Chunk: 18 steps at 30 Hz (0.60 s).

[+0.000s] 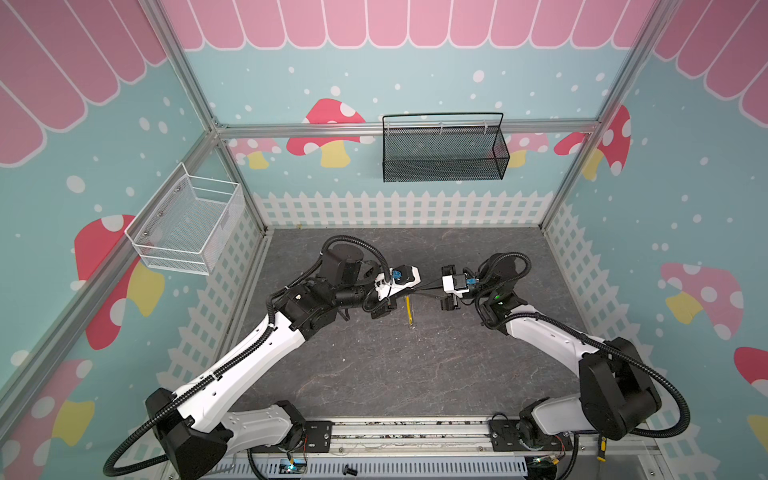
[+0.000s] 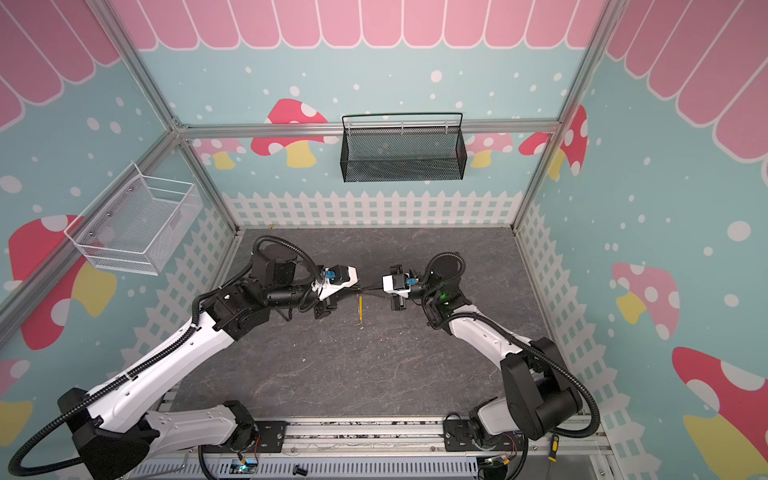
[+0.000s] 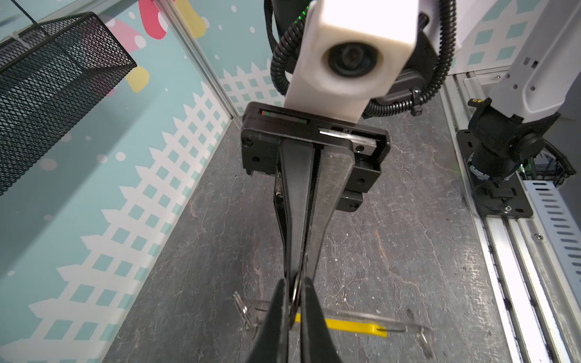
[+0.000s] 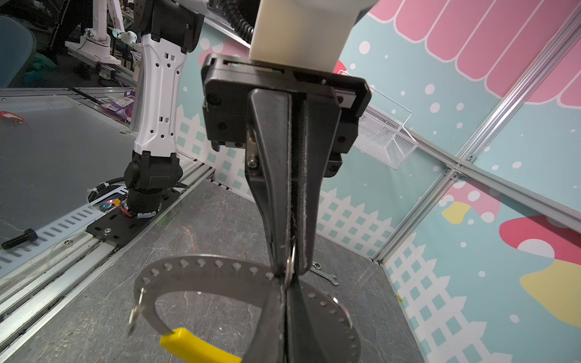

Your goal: Put the keys on the keyring

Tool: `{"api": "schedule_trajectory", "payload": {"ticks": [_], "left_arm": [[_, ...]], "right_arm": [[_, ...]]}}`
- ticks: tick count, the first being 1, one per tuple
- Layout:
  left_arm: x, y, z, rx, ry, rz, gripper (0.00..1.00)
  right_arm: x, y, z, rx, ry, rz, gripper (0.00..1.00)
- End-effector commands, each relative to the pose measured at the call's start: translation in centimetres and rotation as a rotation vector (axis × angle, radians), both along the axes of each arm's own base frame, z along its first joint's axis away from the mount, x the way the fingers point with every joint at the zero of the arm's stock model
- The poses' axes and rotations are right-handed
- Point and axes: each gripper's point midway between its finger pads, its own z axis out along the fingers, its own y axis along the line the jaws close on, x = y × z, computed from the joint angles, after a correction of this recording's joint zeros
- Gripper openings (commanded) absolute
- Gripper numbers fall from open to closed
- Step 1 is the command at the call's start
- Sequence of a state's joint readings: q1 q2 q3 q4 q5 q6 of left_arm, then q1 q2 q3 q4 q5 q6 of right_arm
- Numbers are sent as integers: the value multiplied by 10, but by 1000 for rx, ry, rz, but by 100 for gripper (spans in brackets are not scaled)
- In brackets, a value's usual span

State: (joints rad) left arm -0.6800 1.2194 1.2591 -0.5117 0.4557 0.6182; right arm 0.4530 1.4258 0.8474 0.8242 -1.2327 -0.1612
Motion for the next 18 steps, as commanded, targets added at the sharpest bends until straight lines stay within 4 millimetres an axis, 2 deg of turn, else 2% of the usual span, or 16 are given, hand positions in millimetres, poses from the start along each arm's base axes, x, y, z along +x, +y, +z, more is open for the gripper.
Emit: {"api": "schedule_trajectory", "payload": {"ticks": [1,8,11,13,18], "left_arm": [[1,-2,-3,36,1,-5,3],[1,-4,-4,32,47,1,0],[2,-4,-5,31,86,21,0],[5,-4,-7,33,113,47,0],[13,1,-21,65,201,132,0]], "right_arm": [[-6,1,13,18,-73,37,0],[-3,1,10,12,-78,24,1],[3,-1,10,13,-82,-10,12],[9,-3,8,13,-89,-53,23],[29,-18,4,13,-126,-227,41]]}}
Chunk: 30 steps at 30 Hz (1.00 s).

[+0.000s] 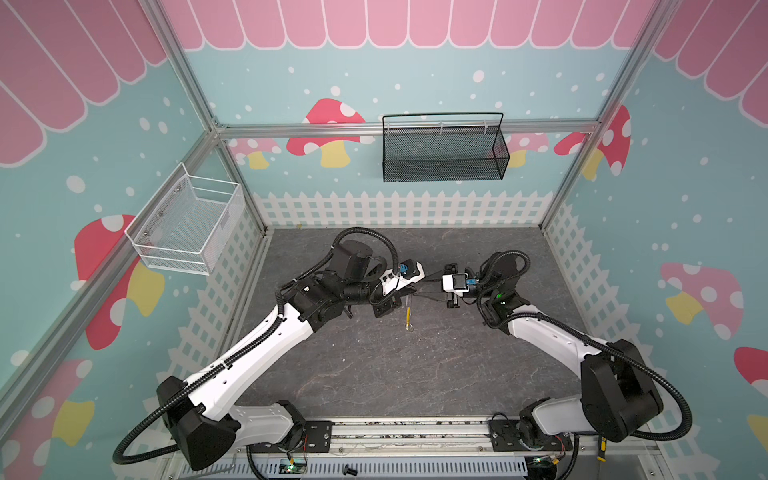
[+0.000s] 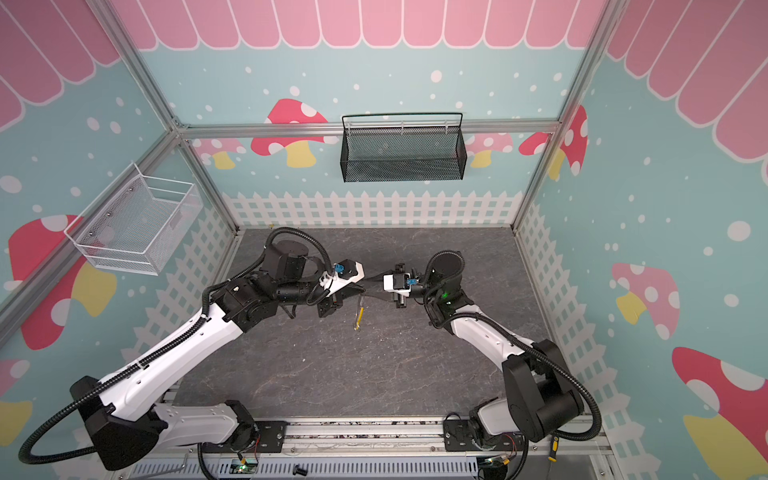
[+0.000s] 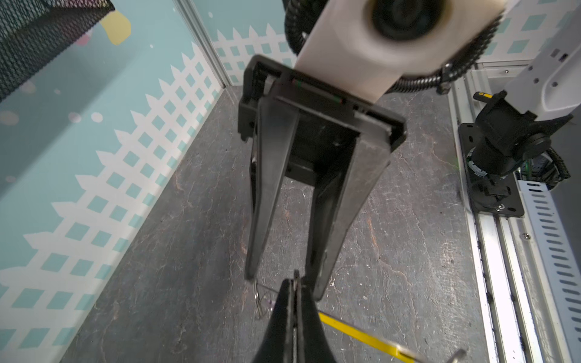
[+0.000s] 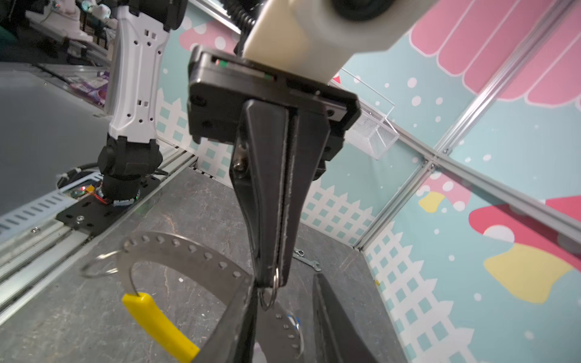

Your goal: Put the keys on the keyring

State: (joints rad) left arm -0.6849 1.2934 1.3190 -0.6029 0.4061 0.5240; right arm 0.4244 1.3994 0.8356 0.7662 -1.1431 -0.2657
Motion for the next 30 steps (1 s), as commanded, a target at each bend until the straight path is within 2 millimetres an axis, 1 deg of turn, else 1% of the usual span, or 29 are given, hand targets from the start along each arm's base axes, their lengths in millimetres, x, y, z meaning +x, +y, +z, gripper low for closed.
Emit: {"api": "schedule_trajectory", "payload": {"ticks": [1,5,9,14,17,20,22,24,26,30], "left_arm": [[3,4,-5,18,83,69,0],[10,7,-22,37,193,166,0],[20,11,-36,67,279,264,0],[39,12,-46,74,336,406,0],[49,12,-48,71,348,481,0],[58,11,-52,64,369,566,0],[61,9,-54,50,400,600,0],[64,8,-56,32,432,639,0],[65,5,-58,13,472,659,0],[62,-4,-63,-21,566,675,0]], "right_arm": [[14,-13,4,7,-82,-148,43],[27,-25,-2,-25,-88,-294,45],[24,-32,-7,-36,-35,-346,46],[10,-30,-26,-46,52,-363,46],[0,-26,-38,-47,87,-377,45],[-3,-27,-39,-39,89,-428,44],[-4,-29,-38,-31,82,-473,43],[-9,-30,-40,-29,64,-485,40],[-13,-31,-40,-11,46,-503,39],[-33,-28,-51,-5,-3,-443,38]]}}
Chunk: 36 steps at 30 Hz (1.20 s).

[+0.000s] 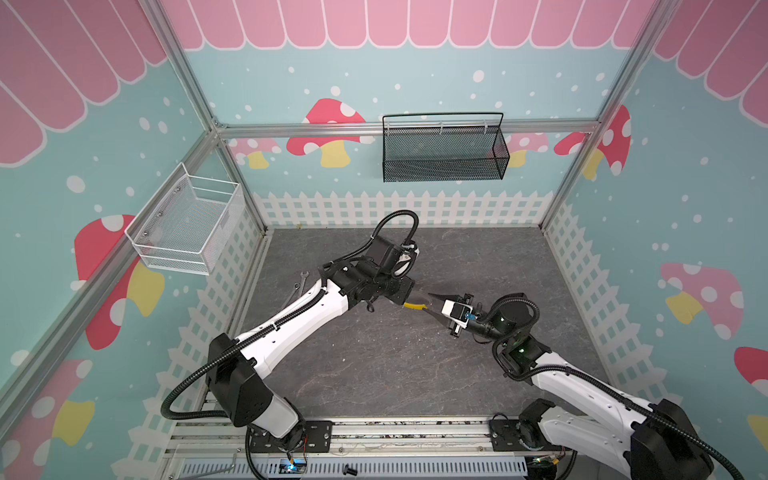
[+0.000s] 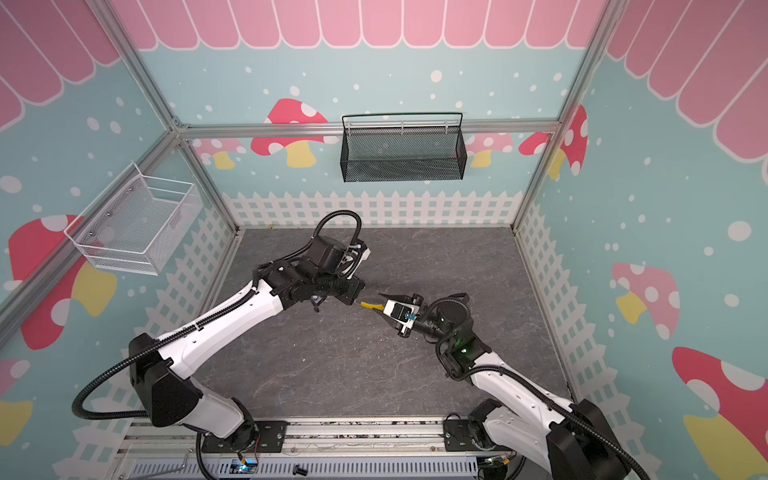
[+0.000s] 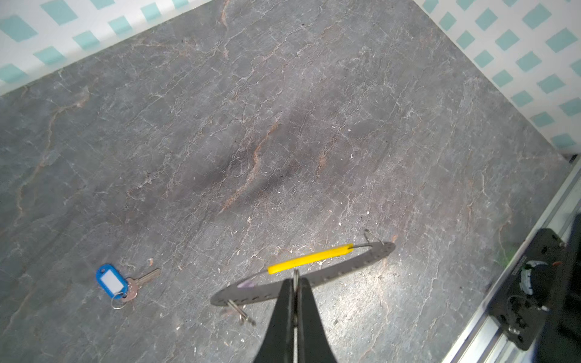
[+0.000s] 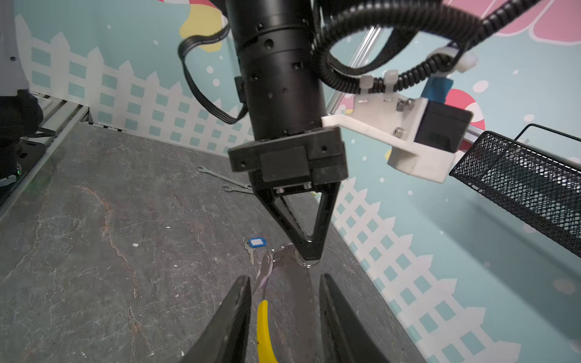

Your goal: Put the keys on the keyring

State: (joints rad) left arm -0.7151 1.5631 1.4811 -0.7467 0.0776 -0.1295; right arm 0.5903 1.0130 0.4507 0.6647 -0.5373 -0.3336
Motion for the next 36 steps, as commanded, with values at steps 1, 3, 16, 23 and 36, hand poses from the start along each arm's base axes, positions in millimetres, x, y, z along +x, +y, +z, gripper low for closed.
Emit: {"api": "schedule_trajectory", "payload": {"ticks": [1,3,16,23,36], "left_arm": [[-1,-9,6,-79,78,72,0],[-3,-14,6,-107,115,72,0],[-26,-50,1,-318,372,52,0],[-32,-55,3,-405,449,56,0],[-36,-47,1,-451,526,69,0]], "right_arm": [[-10,1,-7,0,-48,15,37],[-15,3,-17,-20,-54,41,37],[2,-11,-34,-108,-193,-100,28],[1,-12,-38,-130,-220,-103,27],[31,-18,-55,-228,-180,-226,20]]}}
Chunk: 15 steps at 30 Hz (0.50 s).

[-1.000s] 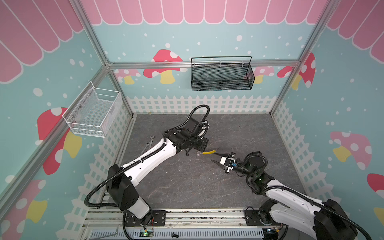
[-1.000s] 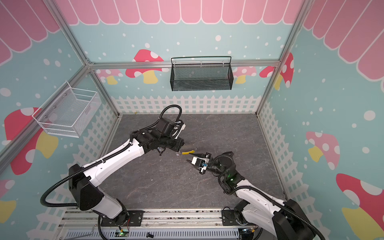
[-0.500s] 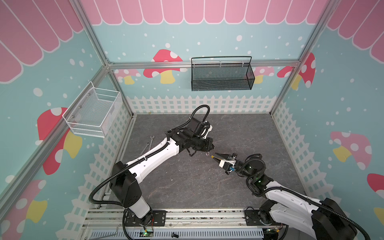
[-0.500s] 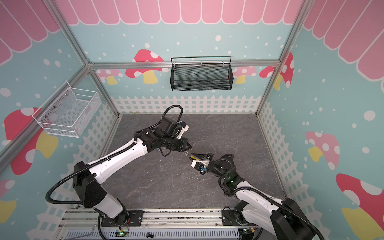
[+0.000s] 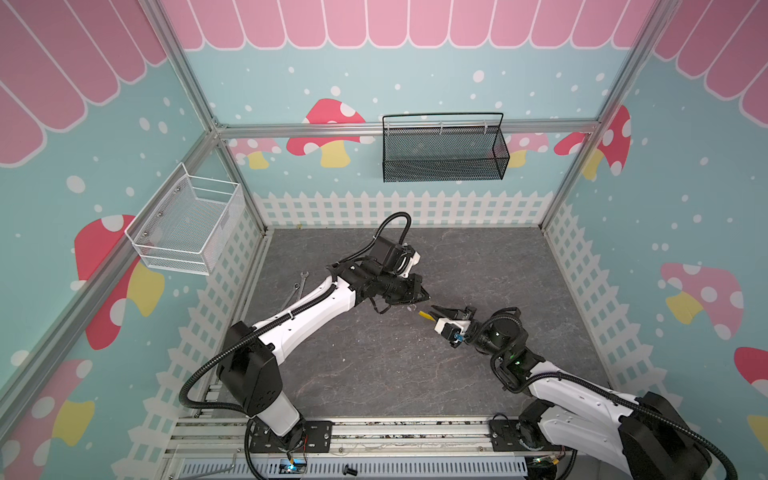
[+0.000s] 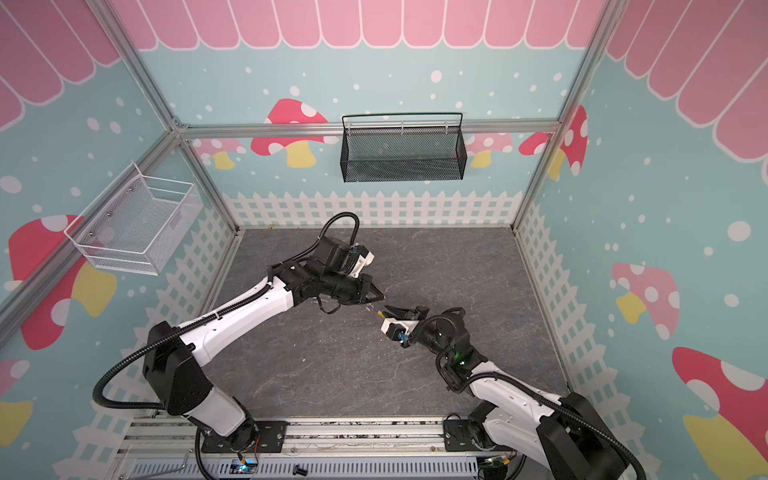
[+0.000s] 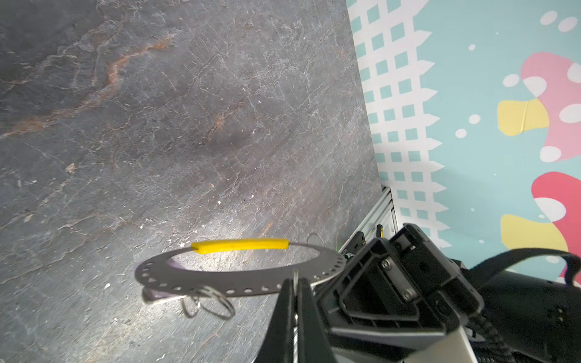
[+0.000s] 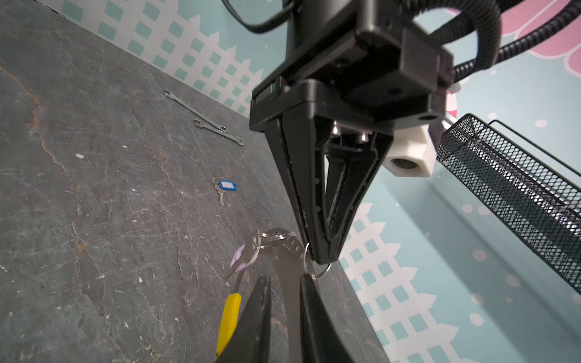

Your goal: Put the keys on the keyring

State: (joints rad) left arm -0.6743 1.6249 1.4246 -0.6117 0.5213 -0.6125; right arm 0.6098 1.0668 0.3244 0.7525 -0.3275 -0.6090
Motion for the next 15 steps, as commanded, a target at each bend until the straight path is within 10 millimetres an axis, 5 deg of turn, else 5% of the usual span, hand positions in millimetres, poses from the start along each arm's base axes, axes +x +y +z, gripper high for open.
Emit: {"api": "schedule_trajectory", "payload": {"ticks": [1,15], "left_arm": [[-9,2,9,-43,28,-5,0],[-24,8,-5,-76,115,0,0]], "right_arm": [[13,0,0,-37,-21,-52,20],[26,6,0,-98,-74,-49,21]]}}
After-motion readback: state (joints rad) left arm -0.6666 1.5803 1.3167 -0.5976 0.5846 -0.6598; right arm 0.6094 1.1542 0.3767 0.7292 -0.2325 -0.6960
